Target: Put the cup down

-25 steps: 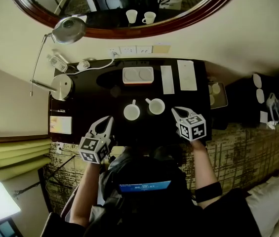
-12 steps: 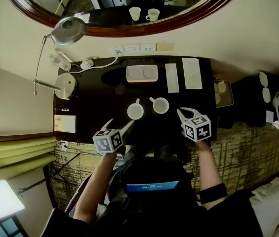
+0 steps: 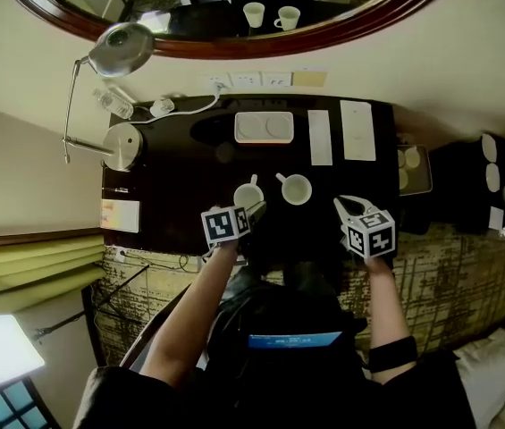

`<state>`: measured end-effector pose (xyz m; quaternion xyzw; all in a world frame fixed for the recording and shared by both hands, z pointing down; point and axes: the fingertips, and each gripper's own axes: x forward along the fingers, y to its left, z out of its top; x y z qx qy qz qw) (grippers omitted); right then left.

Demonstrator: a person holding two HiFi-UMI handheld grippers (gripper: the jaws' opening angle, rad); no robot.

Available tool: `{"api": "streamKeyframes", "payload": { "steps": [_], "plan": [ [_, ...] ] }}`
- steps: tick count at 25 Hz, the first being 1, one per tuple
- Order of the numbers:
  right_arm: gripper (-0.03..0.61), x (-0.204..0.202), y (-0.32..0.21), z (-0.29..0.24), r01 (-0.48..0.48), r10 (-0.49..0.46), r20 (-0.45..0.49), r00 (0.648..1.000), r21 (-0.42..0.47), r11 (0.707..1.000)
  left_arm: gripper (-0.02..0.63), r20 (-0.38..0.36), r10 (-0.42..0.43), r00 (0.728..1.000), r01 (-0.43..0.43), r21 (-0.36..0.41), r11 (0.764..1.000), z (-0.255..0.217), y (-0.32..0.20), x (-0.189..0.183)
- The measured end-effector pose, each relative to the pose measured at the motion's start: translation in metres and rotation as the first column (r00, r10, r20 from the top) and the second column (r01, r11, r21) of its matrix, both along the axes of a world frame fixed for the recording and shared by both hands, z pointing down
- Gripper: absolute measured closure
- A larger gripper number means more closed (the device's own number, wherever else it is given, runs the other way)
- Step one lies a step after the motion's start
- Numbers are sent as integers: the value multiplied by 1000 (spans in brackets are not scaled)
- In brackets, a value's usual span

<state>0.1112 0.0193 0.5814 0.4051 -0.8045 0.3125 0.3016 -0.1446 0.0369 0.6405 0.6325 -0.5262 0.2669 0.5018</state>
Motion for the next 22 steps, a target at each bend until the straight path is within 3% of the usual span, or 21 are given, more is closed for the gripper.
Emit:
{"api": "streamKeyframes", "payload": {
  "steps": [7,10,18,22],
  "plan": [
    [577,12,0,7,5,-5,7,1000,-24,1000,32,124,40,991,-33,-59,998,28,-21,17],
    [577,23,1,10,-3,3,9,1000,-31,1000,32,97,55,994,-49,-56,997,31,-29,30],
    [577,42,2,11,-43,44,4,999,-46,998,39,114,88,990,-82,-53,995,44,-44,33],
    [577,46,3,15,-50,50,4,999,-49,998,161,106,93,990,-83,-93,992,50,-39,35]
  ]
}}
